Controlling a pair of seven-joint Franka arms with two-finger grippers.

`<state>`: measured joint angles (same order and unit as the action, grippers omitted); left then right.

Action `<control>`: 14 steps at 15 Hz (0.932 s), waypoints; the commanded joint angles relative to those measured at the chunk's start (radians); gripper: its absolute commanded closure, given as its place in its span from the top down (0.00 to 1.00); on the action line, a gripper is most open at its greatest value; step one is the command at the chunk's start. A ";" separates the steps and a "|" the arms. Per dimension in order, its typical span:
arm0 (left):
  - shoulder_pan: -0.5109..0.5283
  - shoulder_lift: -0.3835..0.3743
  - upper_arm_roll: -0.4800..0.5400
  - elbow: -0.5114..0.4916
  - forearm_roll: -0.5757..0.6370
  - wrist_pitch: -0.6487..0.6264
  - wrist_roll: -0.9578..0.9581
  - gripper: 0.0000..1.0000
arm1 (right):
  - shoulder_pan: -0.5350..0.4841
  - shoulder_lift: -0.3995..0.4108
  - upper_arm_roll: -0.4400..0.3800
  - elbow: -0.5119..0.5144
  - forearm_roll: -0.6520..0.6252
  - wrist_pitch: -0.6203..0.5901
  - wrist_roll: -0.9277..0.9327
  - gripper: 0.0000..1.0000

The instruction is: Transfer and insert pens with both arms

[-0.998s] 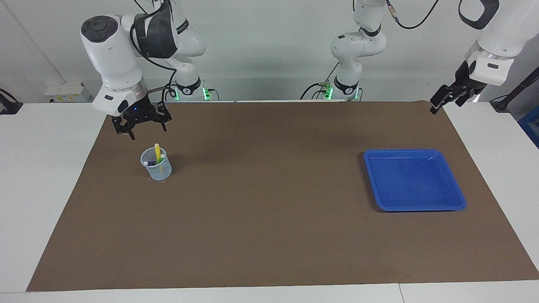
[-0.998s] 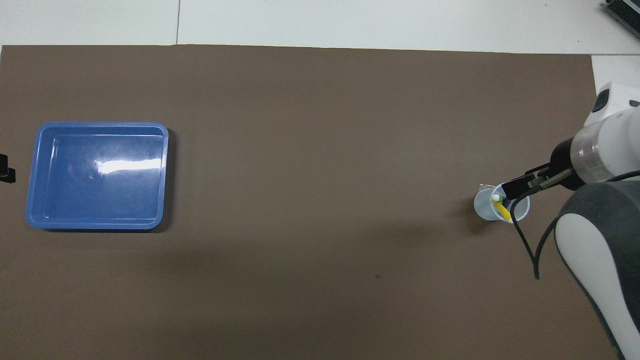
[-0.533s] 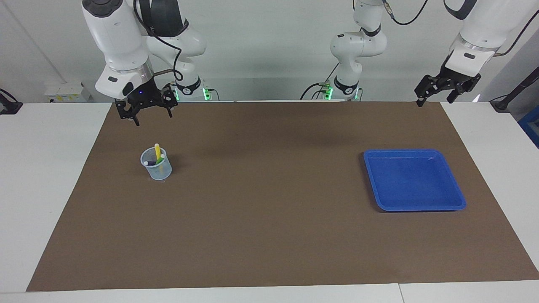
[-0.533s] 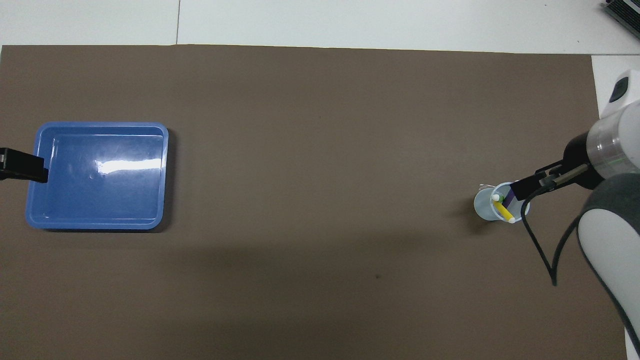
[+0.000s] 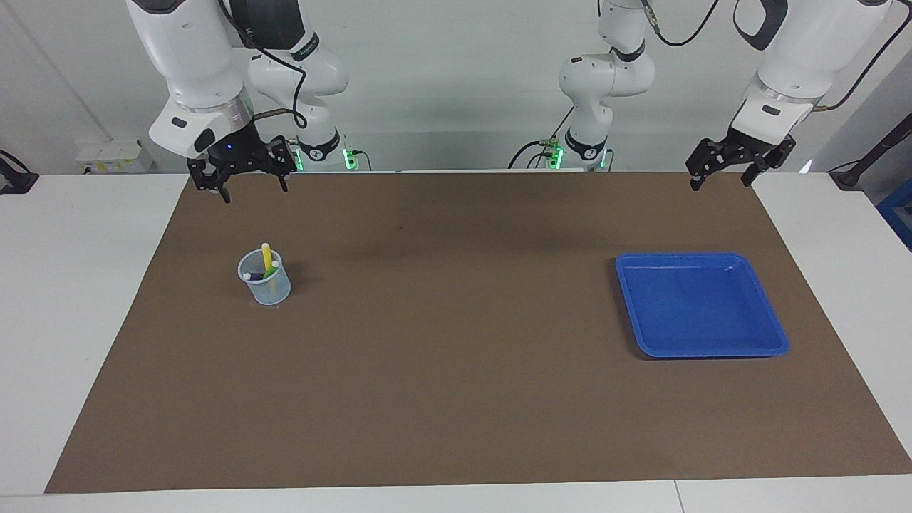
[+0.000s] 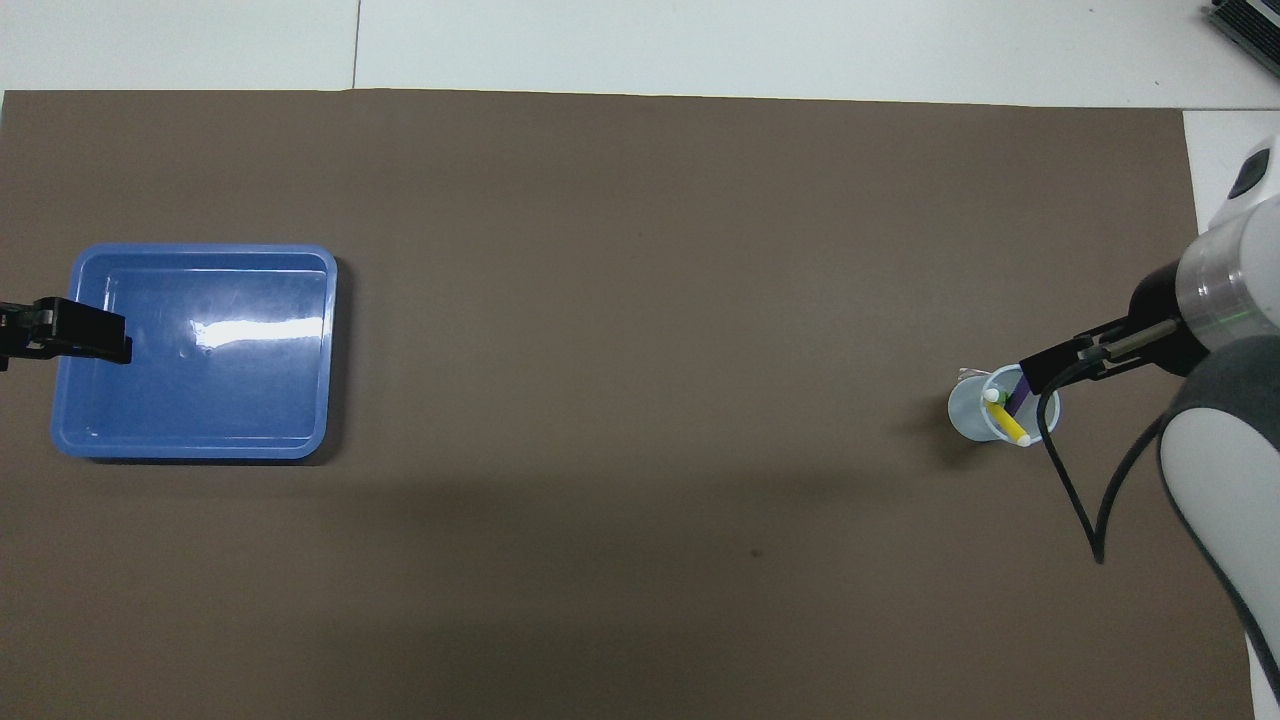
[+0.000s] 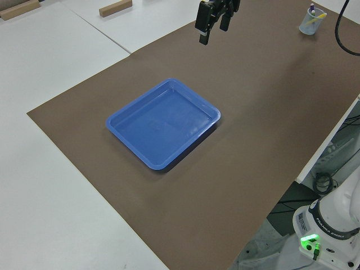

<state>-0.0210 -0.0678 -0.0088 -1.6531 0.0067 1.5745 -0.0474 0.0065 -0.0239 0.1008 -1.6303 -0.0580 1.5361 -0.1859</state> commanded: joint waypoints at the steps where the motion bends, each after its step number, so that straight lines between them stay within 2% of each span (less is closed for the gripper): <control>1: -0.007 -0.038 0.007 -0.037 -0.030 0.038 -0.017 1.00 | -0.005 -0.013 0.003 -0.045 0.006 0.059 0.014 1.00; 14: -0.007 -0.047 0.020 -0.036 -0.030 0.035 -0.009 1.00 | -0.020 0.002 -0.007 -0.053 0.009 0.107 0.059 1.00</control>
<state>-0.0210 -0.0893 0.0004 -1.6570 -0.0119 1.5922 -0.0518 0.0048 -0.0178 0.0947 -1.6747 -0.0580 1.6177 -0.1428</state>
